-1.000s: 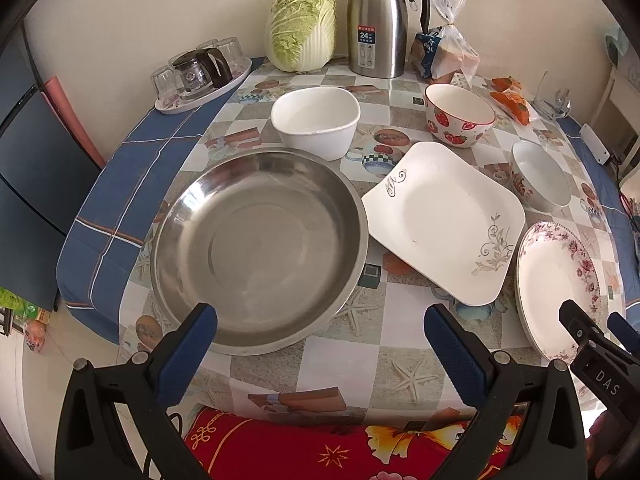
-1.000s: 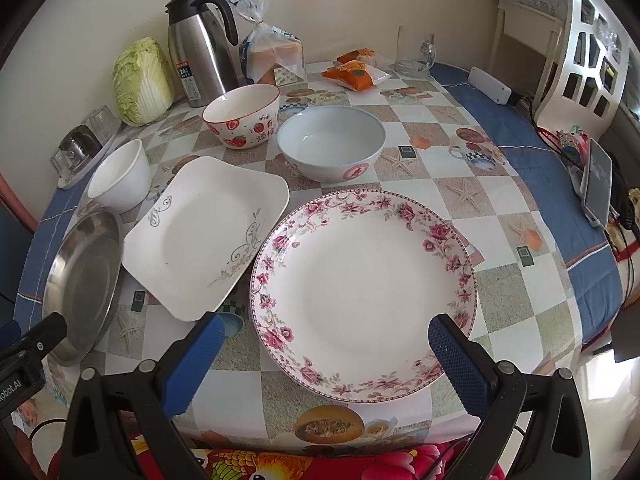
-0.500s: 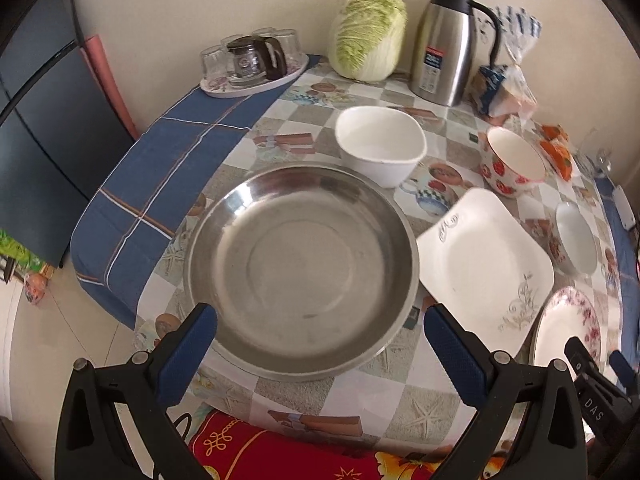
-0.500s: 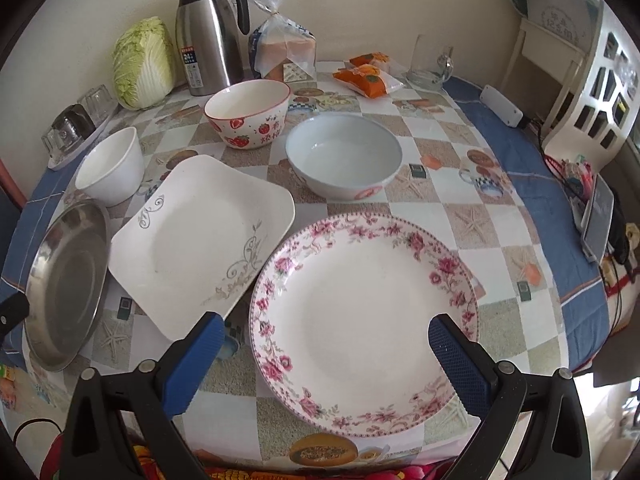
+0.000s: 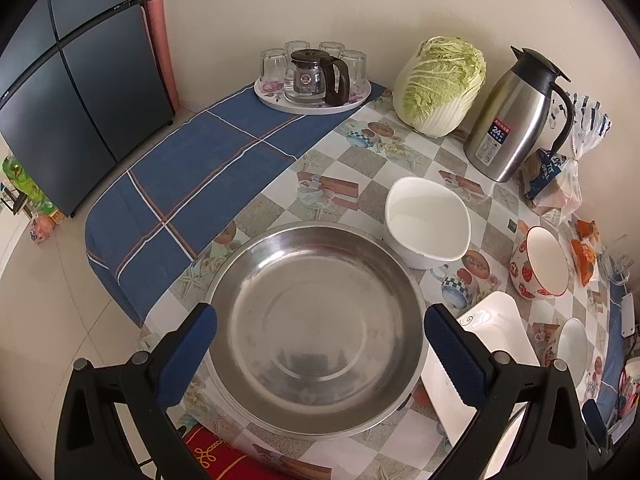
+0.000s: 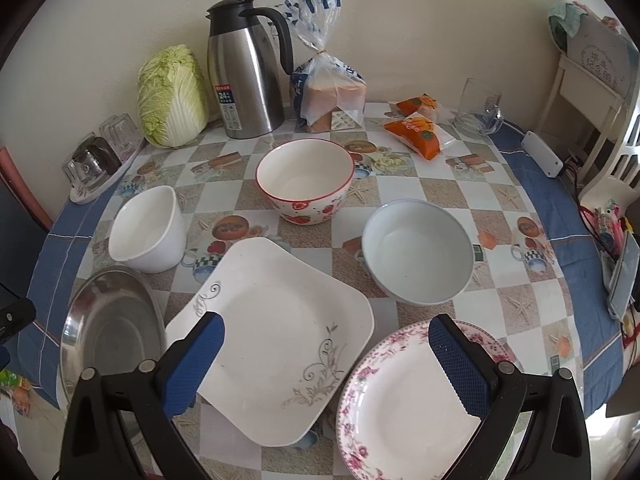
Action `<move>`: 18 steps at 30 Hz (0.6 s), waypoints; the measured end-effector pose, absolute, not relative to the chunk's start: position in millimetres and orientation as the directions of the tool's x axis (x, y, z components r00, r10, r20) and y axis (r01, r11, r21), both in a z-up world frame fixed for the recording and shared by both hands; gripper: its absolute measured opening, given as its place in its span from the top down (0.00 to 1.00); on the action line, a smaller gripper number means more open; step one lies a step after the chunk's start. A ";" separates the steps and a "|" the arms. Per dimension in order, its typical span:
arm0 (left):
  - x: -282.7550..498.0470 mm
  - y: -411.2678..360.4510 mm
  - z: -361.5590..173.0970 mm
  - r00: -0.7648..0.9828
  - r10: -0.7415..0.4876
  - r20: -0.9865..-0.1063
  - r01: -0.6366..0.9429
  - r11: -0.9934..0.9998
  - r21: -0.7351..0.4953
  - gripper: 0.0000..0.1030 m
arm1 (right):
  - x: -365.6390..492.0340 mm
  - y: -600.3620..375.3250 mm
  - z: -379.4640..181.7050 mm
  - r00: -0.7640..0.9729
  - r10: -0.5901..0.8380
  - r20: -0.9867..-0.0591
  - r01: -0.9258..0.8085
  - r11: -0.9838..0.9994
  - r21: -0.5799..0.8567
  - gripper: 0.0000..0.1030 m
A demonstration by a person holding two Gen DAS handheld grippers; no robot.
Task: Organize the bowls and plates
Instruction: 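Move the left gripper to the rim of the stainless steel basin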
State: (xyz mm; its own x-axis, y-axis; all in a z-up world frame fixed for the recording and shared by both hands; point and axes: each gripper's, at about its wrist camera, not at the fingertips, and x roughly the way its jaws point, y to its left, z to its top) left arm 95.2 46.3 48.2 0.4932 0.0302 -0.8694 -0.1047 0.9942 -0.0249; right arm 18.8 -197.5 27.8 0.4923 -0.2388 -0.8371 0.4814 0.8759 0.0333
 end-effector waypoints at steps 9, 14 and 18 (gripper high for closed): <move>110.5 24.8 57.6 0.597 0.040 -0.801 -0.116 0.992 -0.038 0.00 | 38.4 -189.2 -7.8 0.517 -0.095 -0.851 0.409 0.900 0.148 0.00; 117.0 10.9 53.0 0.644 0.056 -0.763 -0.098 0.995 -0.009 0.00 | 39.8 -189.2 3.9 0.608 -0.111 -0.786 0.365 0.918 0.153 0.00; 128.6 18.2 35.9 0.604 0.062 -0.794 -0.104 0.995 -0.002 0.00 | 42.1 -189.2 10.5 0.673 -0.131 -0.728 0.348 0.924 0.155 0.00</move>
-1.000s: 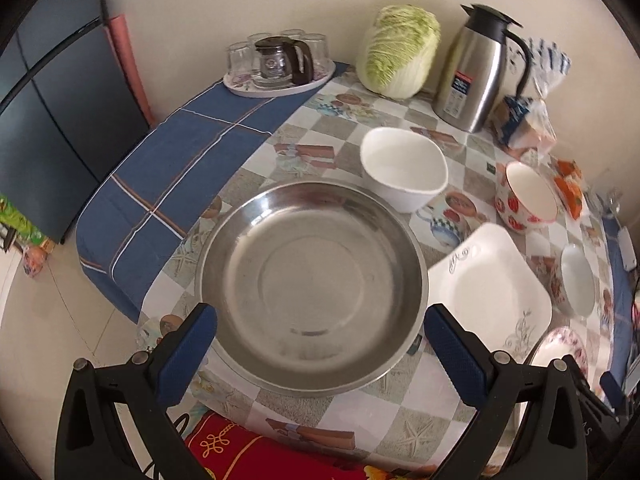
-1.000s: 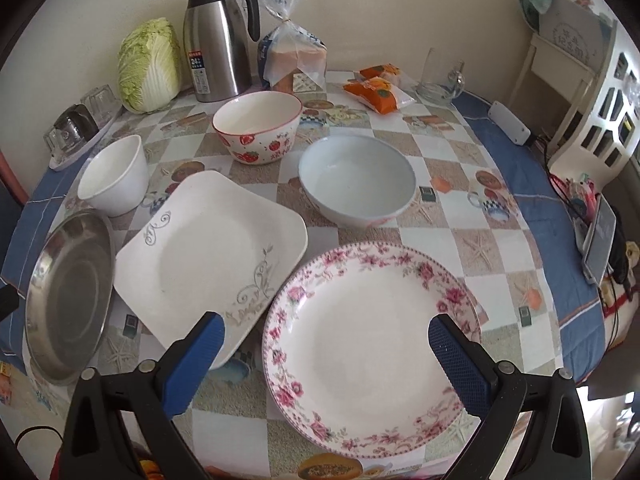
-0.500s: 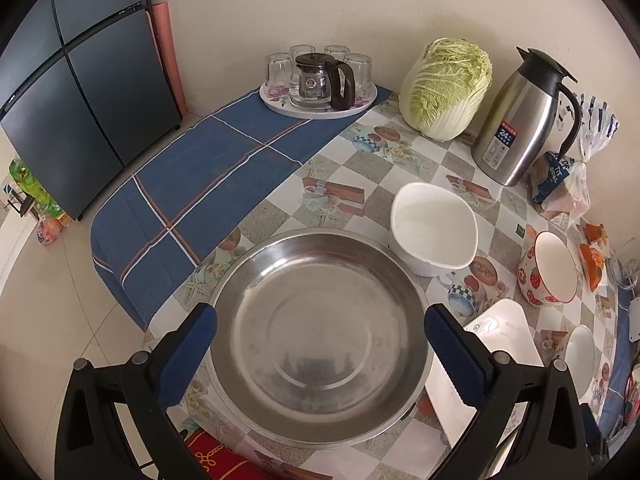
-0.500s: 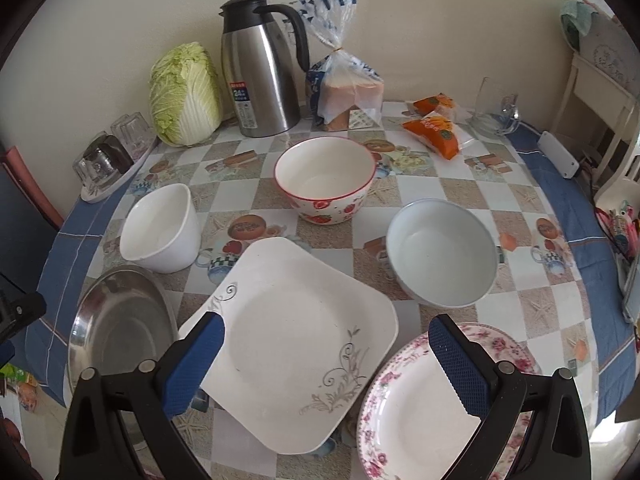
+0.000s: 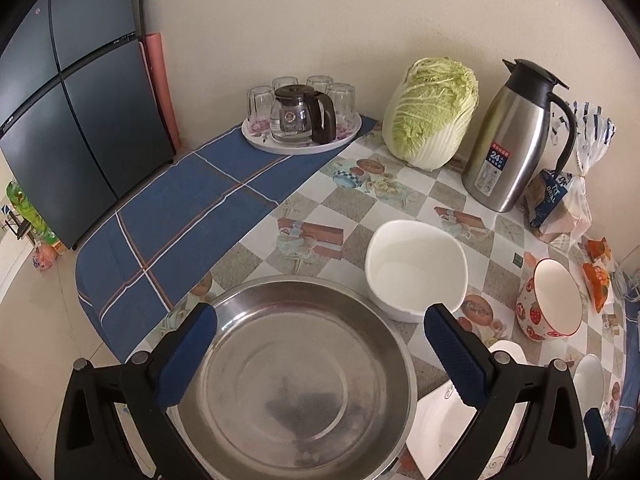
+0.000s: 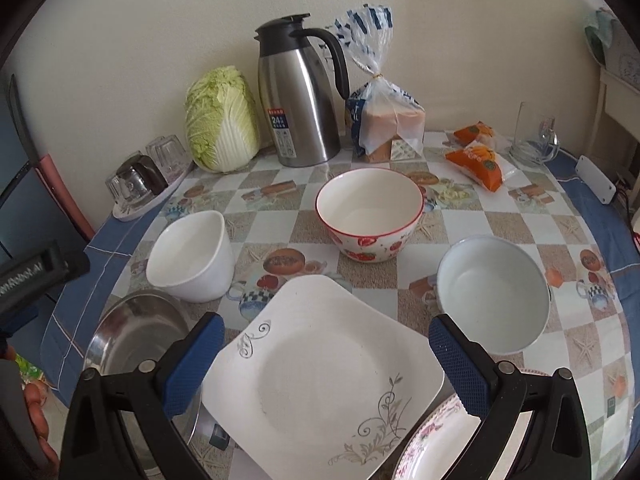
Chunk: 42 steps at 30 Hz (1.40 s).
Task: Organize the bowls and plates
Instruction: 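Move the left gripper to the rim of the stainless steel basin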
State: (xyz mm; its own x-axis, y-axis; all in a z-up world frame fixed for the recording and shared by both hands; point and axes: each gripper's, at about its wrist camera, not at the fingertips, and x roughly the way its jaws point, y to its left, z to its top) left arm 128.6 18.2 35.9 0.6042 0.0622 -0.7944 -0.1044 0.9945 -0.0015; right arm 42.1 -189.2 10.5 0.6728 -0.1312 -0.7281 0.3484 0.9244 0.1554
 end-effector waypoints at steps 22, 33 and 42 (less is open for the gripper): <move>143.8 161.6 0.5 0.506 0.189 -0.842 -0.271 0.961 0.053 0.00 | 64.7 -127.7 -13.0 0.626 0.067 -0.777 0.185 0.955 0.232 0.00; 152.8 173.9 -32.0 0.418 0.127 -0.900 -0.257 0.966 0.017 0.00 | 69.5 -93.9 -48.9 0.485 0.156 -0.860 0.162 0.951 0.264 0.00; 151.1 174.4 -50.9 0.386 -0.005 -0.922 -0.259 0.959 -0.114 0.00 | 65.6 -90.8 -55.8 0.430 0.181 -0.884 0.202 0.936 0.290 0.00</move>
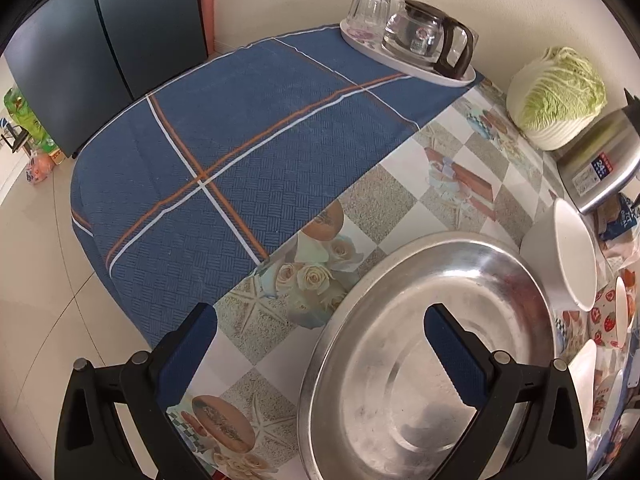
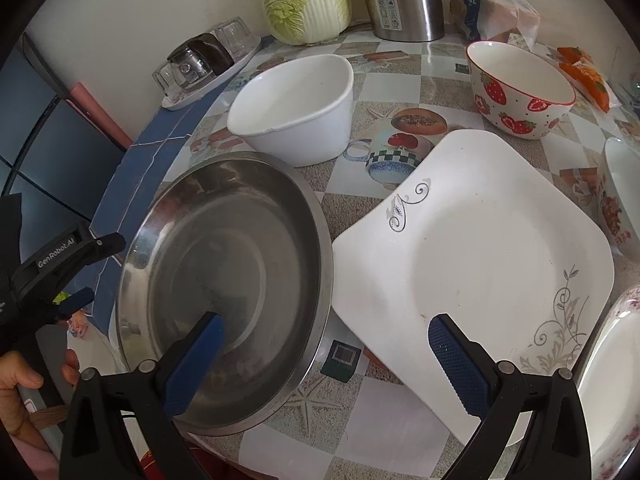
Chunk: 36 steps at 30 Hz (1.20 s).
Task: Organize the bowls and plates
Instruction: 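Move the left gripper to the rim of the stainless steel basin, then close the left gripper on the steel basin rim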
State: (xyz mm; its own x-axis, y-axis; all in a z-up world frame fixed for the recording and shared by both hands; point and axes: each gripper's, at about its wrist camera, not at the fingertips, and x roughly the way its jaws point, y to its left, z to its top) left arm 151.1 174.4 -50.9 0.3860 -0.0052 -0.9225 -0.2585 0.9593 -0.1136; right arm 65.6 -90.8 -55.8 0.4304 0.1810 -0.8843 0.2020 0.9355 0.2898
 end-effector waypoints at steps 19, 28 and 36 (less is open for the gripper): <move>154.4 167.2 -79.5 0.292 -0.045 -0.955 -0.240 0.963 -0.119 0.41 | 55.6 -95.5 -52.2 0.417 0.283 -0.863 0.270 0.868 0.416 0.63; 151.2 168.4 -82.9 0.313 0.000 -0.950 -0.273 0.958 -0.090 0.41 | 63.1 -86.8 -67.8 0.379 0.270 -0.885 0.265 0.885 0.383 0.69; 155.0 165.0 -80.2 0.344 -0.089 -0.935 -0.234 0.956 -0.177 0.53 | 70.1 -89.7 -82.1 0.376 0.278 -0.884 0.276 0.877 0.393 0.85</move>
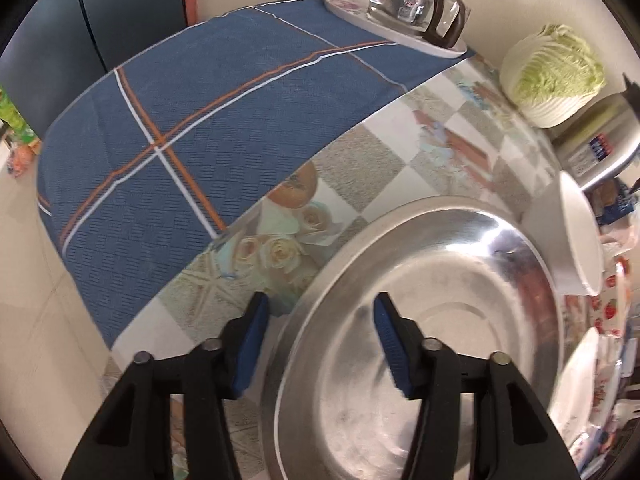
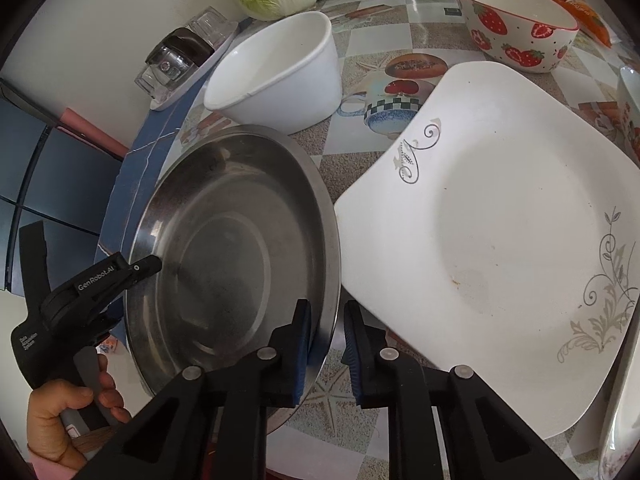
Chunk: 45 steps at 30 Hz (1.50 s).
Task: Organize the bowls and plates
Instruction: 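Close the left gripper on the steel basin rim, then lift the steel basin with the left gripper and carry it toward the white bowls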
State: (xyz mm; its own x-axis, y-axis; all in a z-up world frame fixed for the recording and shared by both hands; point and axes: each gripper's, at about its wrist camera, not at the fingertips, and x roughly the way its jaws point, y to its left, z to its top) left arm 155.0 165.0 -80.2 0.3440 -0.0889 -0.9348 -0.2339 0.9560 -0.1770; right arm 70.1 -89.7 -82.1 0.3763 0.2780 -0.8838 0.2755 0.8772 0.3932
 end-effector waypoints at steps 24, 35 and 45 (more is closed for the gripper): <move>149.3 172.6 -65.6 0.382 -0.110 -0.918 -0.245 0.946 -0.215 0.66 | 63.6 -82.7 -41.2 0.464 0.215 -0.859 0.198 0.920 0.338 0.86; 143.4 184.2 -59.0 0.400 -0.088 -0.912 -0.276 0.938 -0.211 0.66 | 62.8 -71.1 -34.1 0.479 0.209 -0.852 0.165 0.933 0.321 0.86; 141.0 186.6 -51.0 0.418 -0.081 -0.905 -0.279 0.937 -0.212 0.66 | 61.3 -67.5 -27.8 0.496 0.220 -0.840 0.140 0.934 0.328 0.86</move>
State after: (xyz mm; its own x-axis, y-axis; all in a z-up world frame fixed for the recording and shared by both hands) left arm 141.0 186.6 -51.0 0.4176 -0.0808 -0.9050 -0.2788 0.9366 -0.2123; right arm 61.3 -67.5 -27.8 0.4964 0.2204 -0.8397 0.1400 0.9343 0.3280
